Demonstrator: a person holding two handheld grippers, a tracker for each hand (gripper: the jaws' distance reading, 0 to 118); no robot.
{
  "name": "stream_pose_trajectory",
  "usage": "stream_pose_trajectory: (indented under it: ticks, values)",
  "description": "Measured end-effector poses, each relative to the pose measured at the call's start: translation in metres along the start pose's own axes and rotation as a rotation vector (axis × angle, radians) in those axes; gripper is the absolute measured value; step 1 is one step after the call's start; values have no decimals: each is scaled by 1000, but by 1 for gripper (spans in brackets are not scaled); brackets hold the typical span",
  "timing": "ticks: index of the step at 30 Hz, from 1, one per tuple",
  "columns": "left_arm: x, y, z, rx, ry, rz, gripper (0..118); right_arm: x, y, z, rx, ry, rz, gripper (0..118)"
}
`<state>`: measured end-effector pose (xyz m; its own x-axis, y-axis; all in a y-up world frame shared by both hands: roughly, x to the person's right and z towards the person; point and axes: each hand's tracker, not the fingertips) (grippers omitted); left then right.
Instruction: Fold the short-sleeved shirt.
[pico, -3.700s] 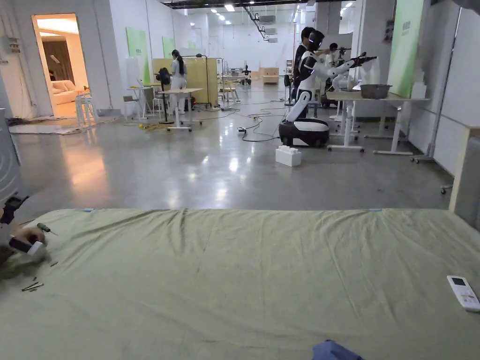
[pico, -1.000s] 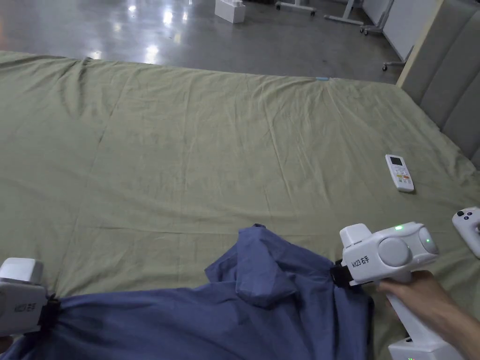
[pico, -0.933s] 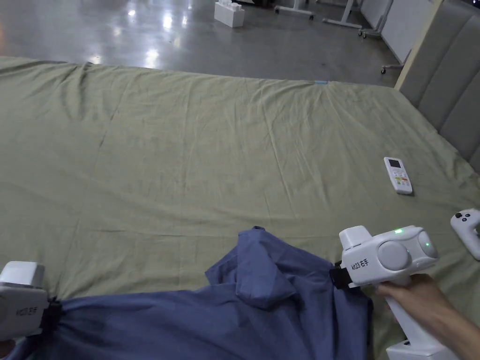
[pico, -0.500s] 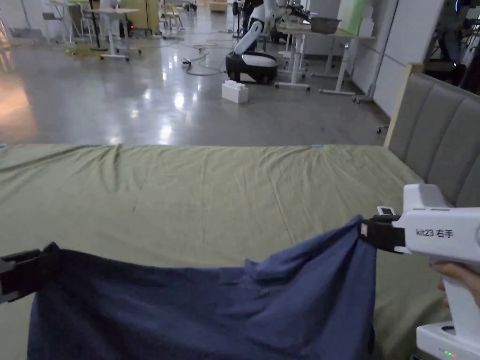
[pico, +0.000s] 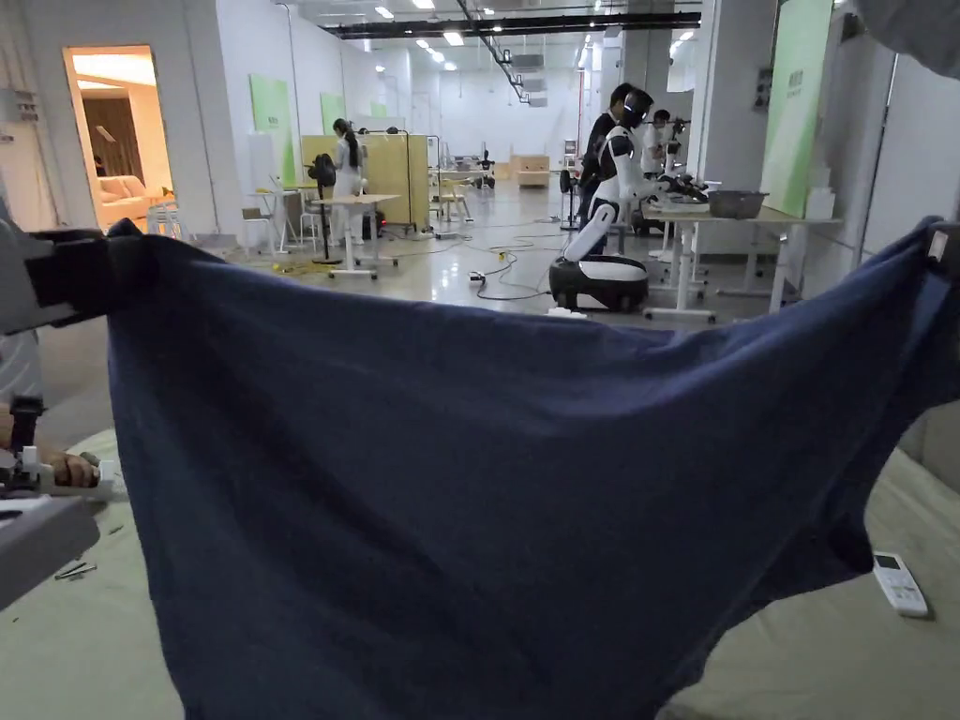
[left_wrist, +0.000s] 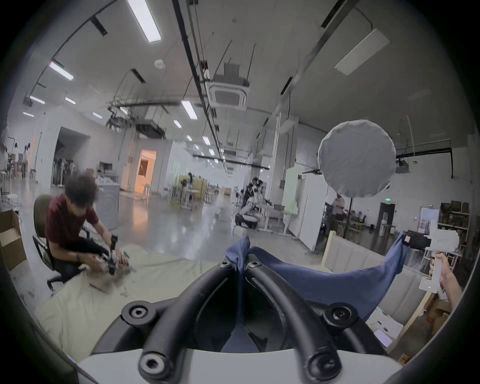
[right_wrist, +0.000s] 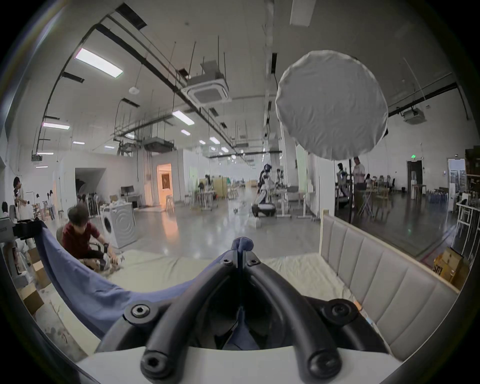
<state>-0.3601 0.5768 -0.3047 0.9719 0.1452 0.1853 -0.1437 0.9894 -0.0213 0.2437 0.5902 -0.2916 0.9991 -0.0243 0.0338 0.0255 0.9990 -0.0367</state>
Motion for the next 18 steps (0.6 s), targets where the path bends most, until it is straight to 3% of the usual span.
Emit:
stream_pose_trajectory:
  ticks: [2, 8, 11, 15, 18]
  values:
    - [0, 18, 1, 26, 10, -5, 4, -2, 22, 3, 67, 4, 39, 2]
    - [2, 54, -4, 73, 74, -54, 4, -7, 63, 5, 101, -66, 59, 2]
    - [-1, 58, -7, 91, 73, -40, 4, -16, 65, 17, 114, -70, 53, 2]
    - [0, 53, -12, 119, 90, -59, 4, -19, 66, 14, 151, -81, 116, 2]
    - [-10, 52, -25, 106, 85, -33, 4, -20, 63, 8, 129, -84, 121, 2]
